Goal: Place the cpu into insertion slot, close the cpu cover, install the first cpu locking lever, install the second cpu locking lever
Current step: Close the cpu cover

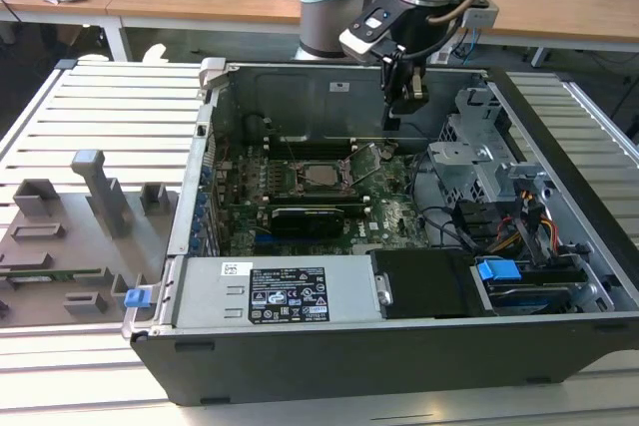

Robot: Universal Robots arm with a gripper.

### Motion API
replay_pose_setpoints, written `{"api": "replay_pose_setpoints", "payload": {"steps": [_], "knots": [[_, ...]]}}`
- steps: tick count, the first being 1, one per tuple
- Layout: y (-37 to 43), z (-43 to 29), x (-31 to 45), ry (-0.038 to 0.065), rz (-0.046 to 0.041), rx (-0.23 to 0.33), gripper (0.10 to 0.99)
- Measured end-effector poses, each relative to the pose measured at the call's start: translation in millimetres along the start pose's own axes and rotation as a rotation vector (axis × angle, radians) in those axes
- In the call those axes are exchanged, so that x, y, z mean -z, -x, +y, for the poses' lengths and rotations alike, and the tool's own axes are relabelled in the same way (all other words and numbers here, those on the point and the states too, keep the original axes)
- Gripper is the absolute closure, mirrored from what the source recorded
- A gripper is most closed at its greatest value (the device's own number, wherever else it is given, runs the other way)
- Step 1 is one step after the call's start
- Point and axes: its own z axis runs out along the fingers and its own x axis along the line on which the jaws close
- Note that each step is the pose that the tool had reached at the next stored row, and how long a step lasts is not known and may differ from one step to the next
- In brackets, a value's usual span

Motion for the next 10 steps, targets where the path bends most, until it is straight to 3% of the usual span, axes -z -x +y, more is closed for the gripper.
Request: {"api": "replay_pose_setpoints", "payload": {"steps": [5, 10], "knots": [[-0.2, 0.1, -7.5, 0.000, 0.0000, 0.000, 0.980], [-0.2, 0.1, -10.3, 0.000, -0.0001, 0.000, 0.980]]}}
